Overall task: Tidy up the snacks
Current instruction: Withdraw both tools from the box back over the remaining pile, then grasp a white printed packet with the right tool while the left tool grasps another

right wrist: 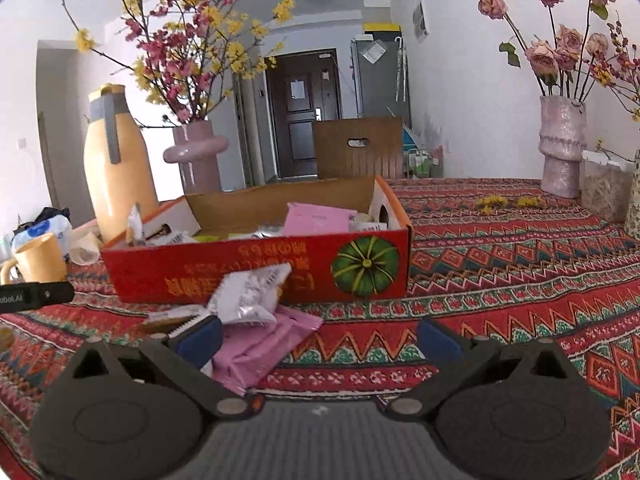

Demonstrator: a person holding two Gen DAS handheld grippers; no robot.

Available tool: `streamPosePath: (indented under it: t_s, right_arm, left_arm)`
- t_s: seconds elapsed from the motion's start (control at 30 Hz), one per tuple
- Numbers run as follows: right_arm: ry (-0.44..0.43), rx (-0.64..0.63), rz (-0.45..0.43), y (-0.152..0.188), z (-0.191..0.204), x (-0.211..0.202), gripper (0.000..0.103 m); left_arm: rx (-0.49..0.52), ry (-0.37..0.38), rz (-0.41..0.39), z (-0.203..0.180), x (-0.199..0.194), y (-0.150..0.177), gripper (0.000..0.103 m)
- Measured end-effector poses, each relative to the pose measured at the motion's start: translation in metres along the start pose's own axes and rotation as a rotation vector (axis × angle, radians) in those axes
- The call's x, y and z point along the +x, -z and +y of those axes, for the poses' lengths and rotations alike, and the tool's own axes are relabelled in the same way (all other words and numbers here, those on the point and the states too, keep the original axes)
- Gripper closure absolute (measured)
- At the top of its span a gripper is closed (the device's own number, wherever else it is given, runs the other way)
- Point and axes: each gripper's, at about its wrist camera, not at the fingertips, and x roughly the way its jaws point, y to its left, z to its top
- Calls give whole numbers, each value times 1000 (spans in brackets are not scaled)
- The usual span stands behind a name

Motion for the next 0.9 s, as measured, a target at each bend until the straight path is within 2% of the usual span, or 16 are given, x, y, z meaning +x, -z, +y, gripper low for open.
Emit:
streamPosePath:
  t_s: [0.27,0.57,0.73,0.9]
  right_arm:
    - [-28,20,8,3,-3,6,0]
    - [-12,10,14,4,1,3,0]
    - [-53,-3,37,3,13,0,0]
    - [-100,-53,43,0,36,-1,9]
  left_arm:
    - [34,39,-54,-4,-7,6,0]
    - [4,80,-14,0,-3,5,0]
    - [-5,90,-8,2,-2,5,0]
    - [-10,95,-8,3,-2,6,0]
